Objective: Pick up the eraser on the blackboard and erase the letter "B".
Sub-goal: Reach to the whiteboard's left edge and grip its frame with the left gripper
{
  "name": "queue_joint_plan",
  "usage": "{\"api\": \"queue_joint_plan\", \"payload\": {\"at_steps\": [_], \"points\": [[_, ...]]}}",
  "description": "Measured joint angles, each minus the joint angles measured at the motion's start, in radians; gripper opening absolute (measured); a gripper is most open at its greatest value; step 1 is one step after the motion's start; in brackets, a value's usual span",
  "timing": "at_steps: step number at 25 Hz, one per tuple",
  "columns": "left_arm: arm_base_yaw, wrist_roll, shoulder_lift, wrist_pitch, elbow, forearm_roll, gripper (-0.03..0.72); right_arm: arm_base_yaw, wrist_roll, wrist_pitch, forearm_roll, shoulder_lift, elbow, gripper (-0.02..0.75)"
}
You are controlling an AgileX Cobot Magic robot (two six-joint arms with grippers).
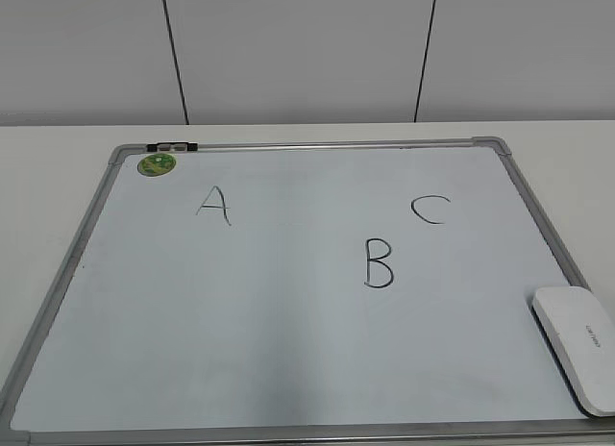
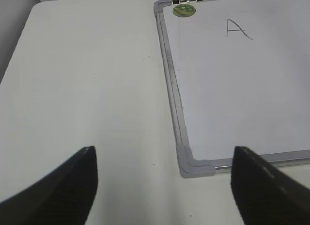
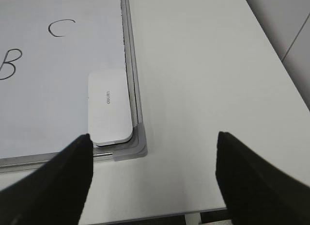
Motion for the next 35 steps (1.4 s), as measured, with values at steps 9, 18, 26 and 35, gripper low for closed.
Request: {"api": "queue_joint_plan", "payload": {"at_steps": [9, 18, 26, 35], "points": [[0.000, 0.000, 0.000, 0.000, 0.000, 0.000, 0.625, 0.000, 0.000, 0.000, 0.000, 0.000, 0.000, 0.587], [0.000, 0.000, 0.007, -0.002, 0.000, -0.011, 0.609, 0.000, 0.000, 0.000, 0.000, 0.000, 0.000, 0.587], [-0.004, 0.000, 0.280, -0.072, -0.090, -0.041, 0.608, 0.000, 0.000, 0.000, 0.000, 0.000, 0.000, 0.587], [-0.008, 0.000, 0.723, -0.362, -0.139, -0.053, 0.608, 0.000, 0.000, 0.000, 0.000, 0.000, 0.000, 0.586]]}}
